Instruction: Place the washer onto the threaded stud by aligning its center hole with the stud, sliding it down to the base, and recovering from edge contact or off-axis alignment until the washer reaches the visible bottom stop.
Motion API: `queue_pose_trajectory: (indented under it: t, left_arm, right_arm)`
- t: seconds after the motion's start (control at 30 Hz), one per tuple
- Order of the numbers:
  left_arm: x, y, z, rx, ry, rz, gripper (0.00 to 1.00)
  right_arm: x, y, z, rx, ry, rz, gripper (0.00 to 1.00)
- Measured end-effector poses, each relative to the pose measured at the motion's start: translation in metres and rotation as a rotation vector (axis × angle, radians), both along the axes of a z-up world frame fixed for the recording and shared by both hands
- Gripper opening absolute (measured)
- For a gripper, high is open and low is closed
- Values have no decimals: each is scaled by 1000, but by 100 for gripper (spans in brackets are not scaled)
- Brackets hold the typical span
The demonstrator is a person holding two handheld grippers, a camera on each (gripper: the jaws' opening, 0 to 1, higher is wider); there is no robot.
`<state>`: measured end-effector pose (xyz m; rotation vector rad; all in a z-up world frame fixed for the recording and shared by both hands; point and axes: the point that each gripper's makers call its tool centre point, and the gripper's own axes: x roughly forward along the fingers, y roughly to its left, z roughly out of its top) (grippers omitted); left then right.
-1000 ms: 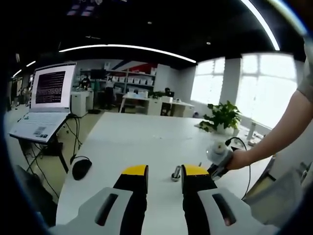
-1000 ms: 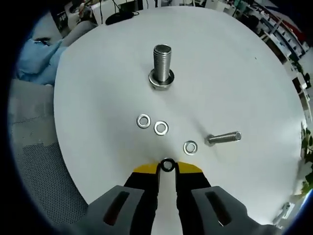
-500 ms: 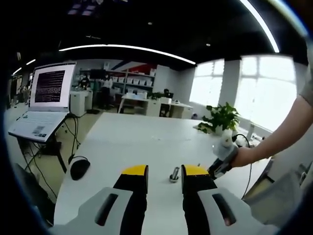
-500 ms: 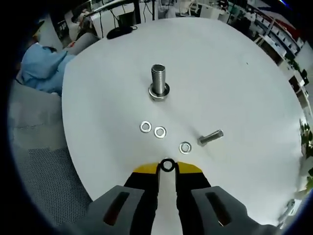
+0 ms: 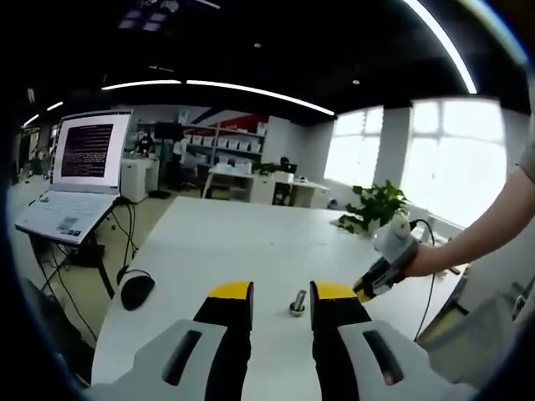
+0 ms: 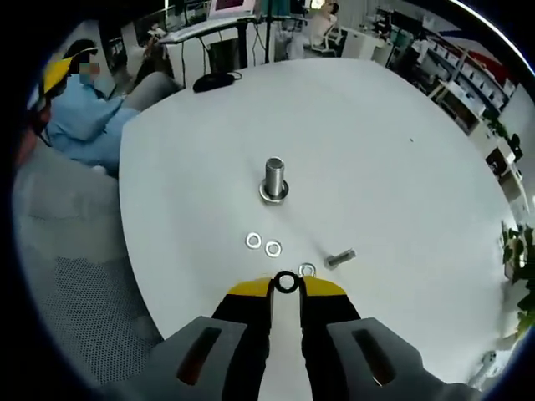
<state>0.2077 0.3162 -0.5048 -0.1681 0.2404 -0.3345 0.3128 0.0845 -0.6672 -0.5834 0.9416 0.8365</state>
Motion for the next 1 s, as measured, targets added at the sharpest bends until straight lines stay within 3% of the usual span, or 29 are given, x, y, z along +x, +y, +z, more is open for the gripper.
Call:
queue_pose_trajectory:
  t: [0.3, 0.43, 0.57, 0.83, 1.0]
  left_arm:
    - [-1, -1, 0, 3, -2, -4, 25]
    - [-1, -3, -1, 5, 4, -12, 25]
    - [-1, -3, -3, 7, 8, -14, 25]
    - [-2, -3, -3, 4, 9, -14, 25]
    - [-1, -5, -4, 1, 14, -24, 25]
  right_arm:
    - [16, 0, 18, 18, -62, -3, 14]
    - [26, -7, 16, -7, -78, -2, 14]
    - [36, -16, 12, -21, -54, -30, 14]
    - [54, -15, 6, -42, -49, -33, 14]
    - [54, -10, -3, -72, -41, -9, 14]
